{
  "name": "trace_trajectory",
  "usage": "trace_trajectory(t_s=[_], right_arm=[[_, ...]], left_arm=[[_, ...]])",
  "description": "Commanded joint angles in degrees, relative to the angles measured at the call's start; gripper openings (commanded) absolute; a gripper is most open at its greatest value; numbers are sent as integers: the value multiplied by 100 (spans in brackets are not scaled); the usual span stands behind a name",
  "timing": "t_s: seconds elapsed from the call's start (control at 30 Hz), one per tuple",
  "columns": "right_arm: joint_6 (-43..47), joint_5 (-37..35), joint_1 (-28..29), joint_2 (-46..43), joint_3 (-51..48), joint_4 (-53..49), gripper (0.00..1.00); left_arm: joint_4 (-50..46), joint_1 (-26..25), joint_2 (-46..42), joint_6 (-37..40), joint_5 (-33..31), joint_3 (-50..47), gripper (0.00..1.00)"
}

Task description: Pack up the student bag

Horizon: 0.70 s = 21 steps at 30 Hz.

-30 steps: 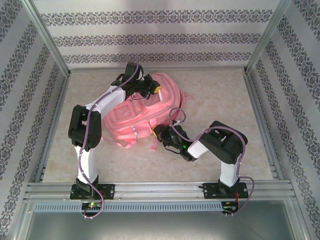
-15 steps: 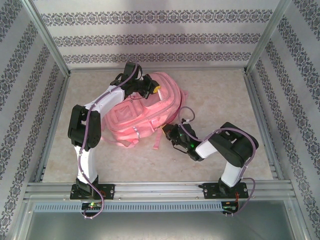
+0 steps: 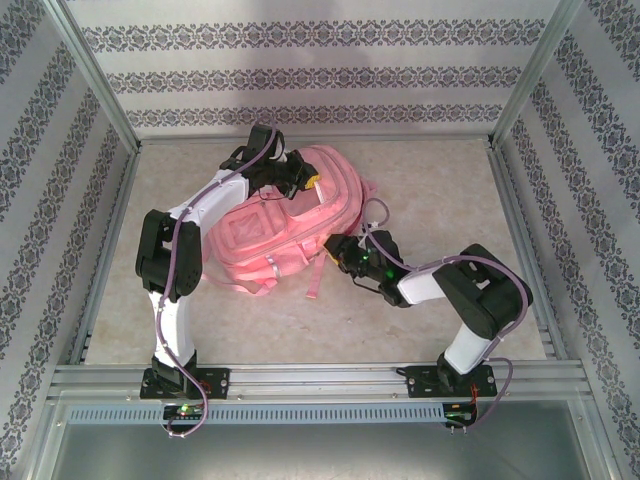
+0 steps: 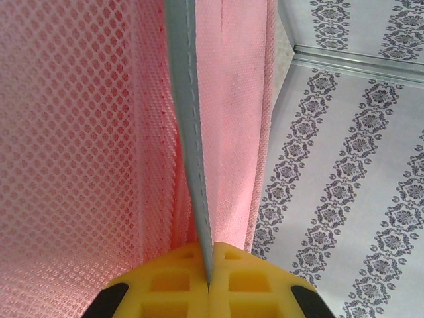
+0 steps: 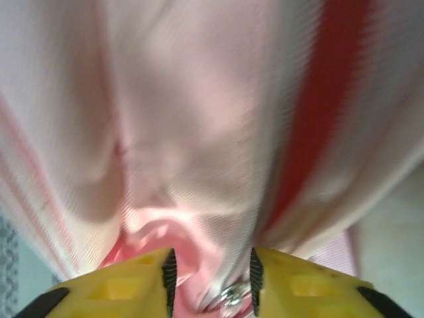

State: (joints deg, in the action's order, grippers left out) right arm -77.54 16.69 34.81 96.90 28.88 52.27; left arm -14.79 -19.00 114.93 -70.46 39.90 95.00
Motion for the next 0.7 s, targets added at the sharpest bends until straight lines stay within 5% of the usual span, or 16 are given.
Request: trace_trajectory(t_s=[0.0,0.67], right_arm=[[11,230,256,-53,-21,90,44],[-792,-518,768,1384,-142,2437,33]], left_arm=[[-155,86,38,83,118,169,0],[-42,82,12,-83,165,117,0]])
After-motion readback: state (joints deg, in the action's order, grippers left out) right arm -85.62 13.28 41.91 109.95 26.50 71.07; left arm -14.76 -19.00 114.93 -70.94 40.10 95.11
